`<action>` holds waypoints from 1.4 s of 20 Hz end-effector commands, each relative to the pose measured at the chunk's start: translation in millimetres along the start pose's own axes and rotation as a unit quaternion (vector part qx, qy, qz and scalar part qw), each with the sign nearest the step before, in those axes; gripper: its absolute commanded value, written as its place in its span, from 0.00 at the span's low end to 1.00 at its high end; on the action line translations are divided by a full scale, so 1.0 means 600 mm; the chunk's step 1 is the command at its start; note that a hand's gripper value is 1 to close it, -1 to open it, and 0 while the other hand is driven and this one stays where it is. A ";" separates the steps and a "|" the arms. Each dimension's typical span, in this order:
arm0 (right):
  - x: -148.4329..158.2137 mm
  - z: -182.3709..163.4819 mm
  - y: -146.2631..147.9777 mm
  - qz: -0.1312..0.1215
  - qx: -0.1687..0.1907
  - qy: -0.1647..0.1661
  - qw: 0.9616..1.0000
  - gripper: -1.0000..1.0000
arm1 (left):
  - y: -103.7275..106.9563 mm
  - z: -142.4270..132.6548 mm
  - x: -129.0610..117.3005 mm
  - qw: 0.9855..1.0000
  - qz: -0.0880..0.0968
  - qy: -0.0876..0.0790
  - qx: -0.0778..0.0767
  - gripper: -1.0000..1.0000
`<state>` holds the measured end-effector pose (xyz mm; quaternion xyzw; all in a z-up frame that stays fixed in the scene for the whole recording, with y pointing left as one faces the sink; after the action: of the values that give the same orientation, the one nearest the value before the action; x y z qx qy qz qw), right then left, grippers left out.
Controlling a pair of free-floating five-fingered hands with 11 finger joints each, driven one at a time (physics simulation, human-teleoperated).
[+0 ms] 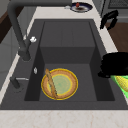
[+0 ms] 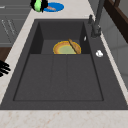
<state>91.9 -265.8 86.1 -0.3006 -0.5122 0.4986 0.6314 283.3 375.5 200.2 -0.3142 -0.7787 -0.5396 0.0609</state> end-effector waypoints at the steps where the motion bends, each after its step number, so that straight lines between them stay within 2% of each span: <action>1: 0.000 0.000 0.000 0.000 0.000 0.000 1.000 0.50 | 0.002 -0.035 -0.036 1.000 0.003 0.006 -0.009 1.00; 5: 0.000 0.000 0.000 0.000 0.000 0.000 1.000 0.50 | -0.005 -0.065 -0.080 1.000 0.004 0.008 -0.011 1.00; 8: 0.000 0.000 0.000 0.000 0.000 0.000 1.000 0.50 | -0.026 -0.079 -0.121 1.000 0.009 0.009 -0.003 1.00; 11: 0.000 0.000 0.000 0.000 0.000 0.000 1.000 0.50 | -0.046 -0.089 -0.165 1.000 0.003 0.009 0.001 1.00; 15: 0.000 0.000 0.000 0.000 0.000 0.000 1.000 0.50 | -0.079 -0.081 -0.239 1.000 -0.006 0.013 0.005 1.00; 28: 0.000 0.000 0.000 0.000 0.000 0.000 1.000 0.50 | -0.171 -0.053 -0.480 1.000 -0.005 0.009 0.000 1.00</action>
<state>91.9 -265.8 86.1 -0.3006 -0.5122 0.4986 0.6314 428.0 216.9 28.3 -0.3118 -0.7769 -0.5435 0.0620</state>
